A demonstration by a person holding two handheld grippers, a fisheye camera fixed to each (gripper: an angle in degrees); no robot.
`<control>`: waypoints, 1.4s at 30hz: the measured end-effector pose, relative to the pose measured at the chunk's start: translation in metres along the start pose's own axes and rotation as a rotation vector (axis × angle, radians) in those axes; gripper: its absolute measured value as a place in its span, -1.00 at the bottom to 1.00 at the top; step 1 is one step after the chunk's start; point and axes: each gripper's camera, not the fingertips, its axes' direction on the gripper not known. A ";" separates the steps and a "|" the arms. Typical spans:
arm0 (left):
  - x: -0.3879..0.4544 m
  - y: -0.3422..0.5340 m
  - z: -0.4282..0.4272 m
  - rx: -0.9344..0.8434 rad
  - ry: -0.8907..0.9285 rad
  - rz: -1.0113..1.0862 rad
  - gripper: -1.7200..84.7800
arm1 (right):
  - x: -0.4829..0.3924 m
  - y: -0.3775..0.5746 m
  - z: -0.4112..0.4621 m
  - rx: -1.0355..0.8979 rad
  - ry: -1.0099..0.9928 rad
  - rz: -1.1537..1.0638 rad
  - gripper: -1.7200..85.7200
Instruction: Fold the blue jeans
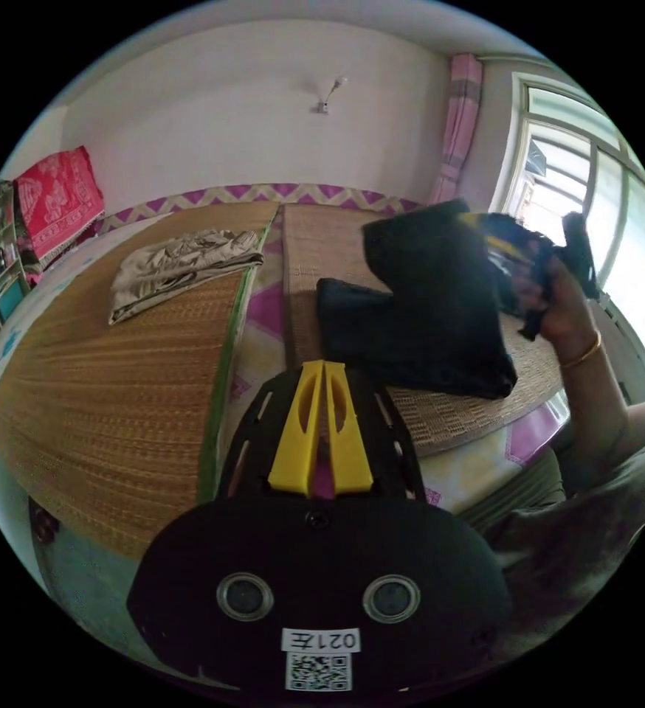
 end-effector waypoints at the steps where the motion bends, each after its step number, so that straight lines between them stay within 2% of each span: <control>1: 0.003 -0.003 0.002 0.003 0.013 0.007 -0.98 | 0.011 -0.007 -0.027 0.040 0.017 0.019 -0.85; 3: 0.017 -0.017 0.014 0.002 0.062 0.039 -0.98 | 0.060 -0.019 -0.128 0.171 0.106 0.131 -0.84; 5: 0.032 -0.028 0.024 -0.006 0.090 0.077 -0.98 | 0.097 -0.016 -0.190 0.225 0.229 0.208 -0.84; 9: 0.072 -0.052 0.048 -0.025 0.145 0.173 -0.96 | 0.198 0.030 -0.266 0.172 0.416 0.488 -0.84; 12: 0.105 -0.069 0.070 -0.063 0.214 0.268 -0.89 | 0.258 0.075 -0.270 0.011 0.439 0.656 -0.84; 15: 0.145 -0.086 0.096 -0.117 0.275 0.402 -0.78 | 0.263 0.079 -0.296 0.095 0.315 0.656 -0.84; 20: 0.203 -0.106 0.136 -0.179 0.231 0.587 -0.74 | 0.257 0.053 -0.306 0.058 0.368 0.620 -0.83; 24: 0.220 -0.116 0.170 -0.330 0.243 0.634 -0.67 | 0.263 0.044 -0.322 0.077 0.316 0.652 -0.84; 26: 0.220 -0.116 0.176 -0.350 0.216 0.647 -0.67 | 0.261 0.039 -0.326 0.077 0.314 0.652 -0.84; 28: 0.216 -0.119 0.177 -0.346 0.198 0.637 -0.71 | 0.260 0.033 -0.330 0.073 0.316 0.653 -0.84; 35: 0.133 -0.151 0.147 -0.223 0.452 0.352 -0.94 | 0.251 0.018 -0.342 0.067 0.303 0.652 -0.83; 40: 0.012 -0.171 0.062 0.025 0.429 0.154 -0.97 | 0.243 0.012 -0.346 0.063 0.310 0.667 -0.83; 42: -0.057 -0.167 0.017 0.103 0.315 0.084 -0.98 | 0.238 0.009 -0.347 0.060 0.315 0.668 -0.83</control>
